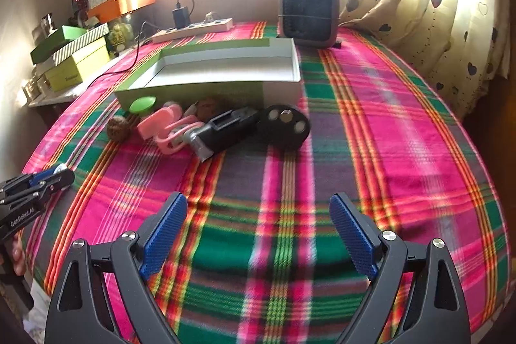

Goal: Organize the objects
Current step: 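Lift the white jar with the left gripper while the right gripper grasps the black puck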

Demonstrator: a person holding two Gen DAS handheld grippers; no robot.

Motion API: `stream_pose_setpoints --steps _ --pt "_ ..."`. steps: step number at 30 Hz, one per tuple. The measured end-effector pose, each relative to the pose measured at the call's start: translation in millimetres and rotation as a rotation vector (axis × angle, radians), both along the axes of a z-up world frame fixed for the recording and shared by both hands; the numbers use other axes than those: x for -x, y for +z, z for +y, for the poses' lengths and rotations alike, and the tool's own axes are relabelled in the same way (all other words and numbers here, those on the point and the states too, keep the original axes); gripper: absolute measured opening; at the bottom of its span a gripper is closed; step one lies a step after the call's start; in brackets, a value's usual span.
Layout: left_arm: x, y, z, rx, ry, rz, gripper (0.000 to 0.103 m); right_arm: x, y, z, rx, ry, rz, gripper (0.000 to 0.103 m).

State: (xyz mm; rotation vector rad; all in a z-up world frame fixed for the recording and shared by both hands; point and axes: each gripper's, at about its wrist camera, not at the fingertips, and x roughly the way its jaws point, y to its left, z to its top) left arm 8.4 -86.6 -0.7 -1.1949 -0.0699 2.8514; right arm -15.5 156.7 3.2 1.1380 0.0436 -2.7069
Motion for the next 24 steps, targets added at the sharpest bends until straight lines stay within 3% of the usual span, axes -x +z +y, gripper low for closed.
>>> stream_pose_setpoints --steps 10,24 --pt "26 1 10 0.003 -0.023 -0.011 0.025 32 8 11 -0.035 -0.017 0.001 0.085" --pt "54 3 13 -0.016 -0.035 -0.049 0.025 73 -2 17 -0.023 0.029 -0.071 0.065"
